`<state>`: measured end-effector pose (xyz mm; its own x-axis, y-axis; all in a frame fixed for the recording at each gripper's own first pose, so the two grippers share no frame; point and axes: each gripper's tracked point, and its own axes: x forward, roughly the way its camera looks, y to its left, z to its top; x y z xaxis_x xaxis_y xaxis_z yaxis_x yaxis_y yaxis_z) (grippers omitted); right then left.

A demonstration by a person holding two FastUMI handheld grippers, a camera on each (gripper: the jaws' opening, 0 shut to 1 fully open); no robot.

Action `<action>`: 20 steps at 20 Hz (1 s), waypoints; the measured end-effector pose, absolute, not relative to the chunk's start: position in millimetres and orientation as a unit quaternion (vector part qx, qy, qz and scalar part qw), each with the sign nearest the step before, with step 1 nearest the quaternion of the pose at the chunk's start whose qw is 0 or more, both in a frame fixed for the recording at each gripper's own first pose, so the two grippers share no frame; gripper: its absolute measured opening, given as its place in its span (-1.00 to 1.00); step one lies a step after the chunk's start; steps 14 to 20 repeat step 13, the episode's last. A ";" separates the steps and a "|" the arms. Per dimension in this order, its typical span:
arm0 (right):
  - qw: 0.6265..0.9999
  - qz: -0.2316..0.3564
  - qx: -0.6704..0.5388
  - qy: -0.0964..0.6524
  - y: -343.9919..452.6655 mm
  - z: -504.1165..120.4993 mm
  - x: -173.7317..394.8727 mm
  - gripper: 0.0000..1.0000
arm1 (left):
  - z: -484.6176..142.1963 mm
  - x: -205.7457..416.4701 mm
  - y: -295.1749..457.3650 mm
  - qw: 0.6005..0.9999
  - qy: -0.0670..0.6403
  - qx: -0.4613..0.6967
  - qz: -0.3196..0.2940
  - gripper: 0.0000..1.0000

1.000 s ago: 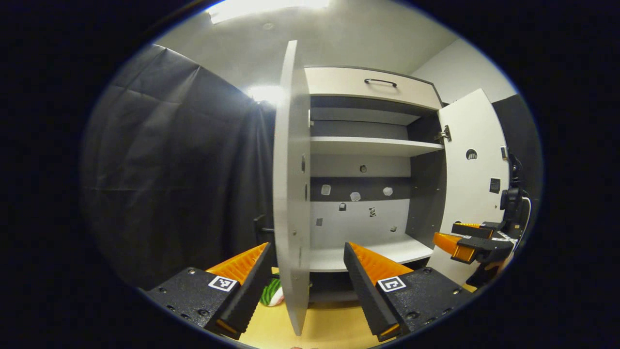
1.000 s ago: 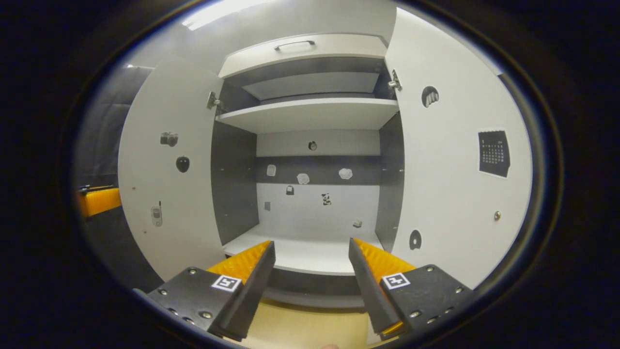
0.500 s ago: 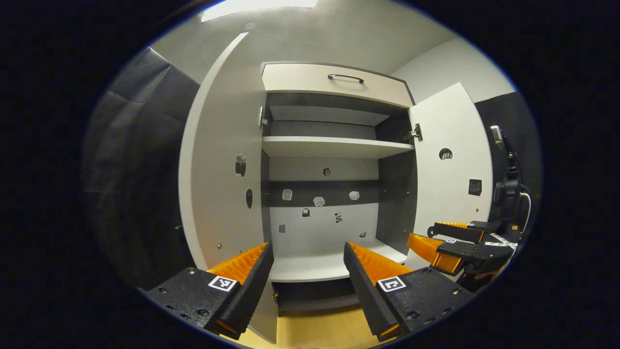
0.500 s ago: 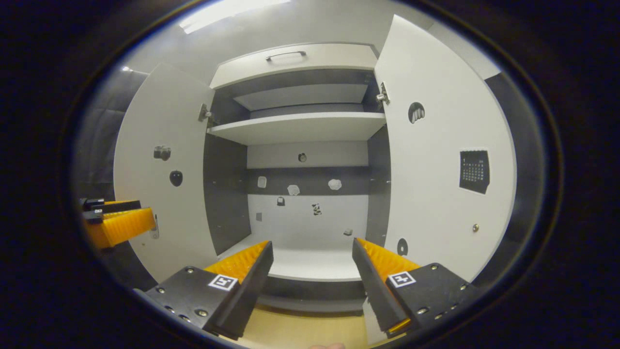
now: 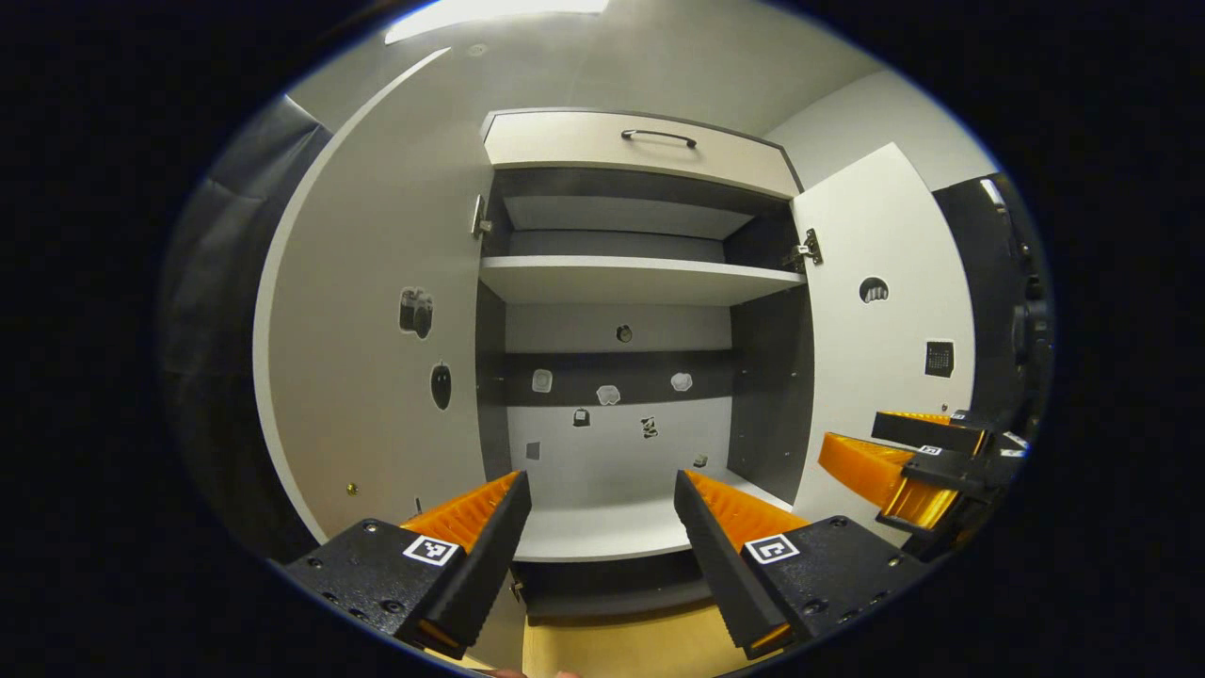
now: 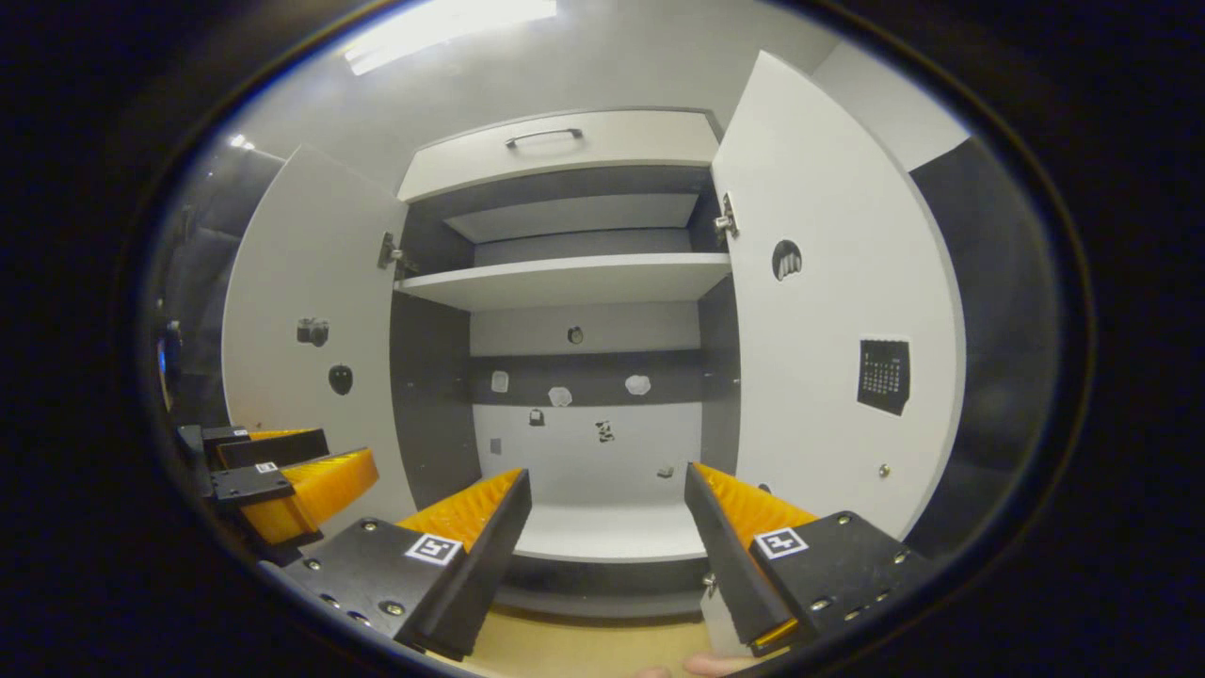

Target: Open the right door of the double-door shoe cabinet with the right hand, and open the left door with the left hand.

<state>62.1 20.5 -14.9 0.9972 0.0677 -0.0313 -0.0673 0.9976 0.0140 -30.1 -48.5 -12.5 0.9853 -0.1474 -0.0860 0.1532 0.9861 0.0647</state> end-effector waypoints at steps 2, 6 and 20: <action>0.999 0.026 0.010 0.017 16.5 -14.4 60.9 0.87 | -16.6 -29.1 -53.3 0.995 0.046 0.030 -0.083 0.89; 1.000 0.010 0.007 0.018 9.2 -14.6 60.1 0.94 | -18.9 -26.1 -59.9 0.994 0.044 0.028 -0.094 0.90; 1.000 0.009 0.003 0.006 15.8 -8.7 55.5 0.93 | -20.9 -27.7 -57.0 0.994 0.044 0.029 -0.094 0.89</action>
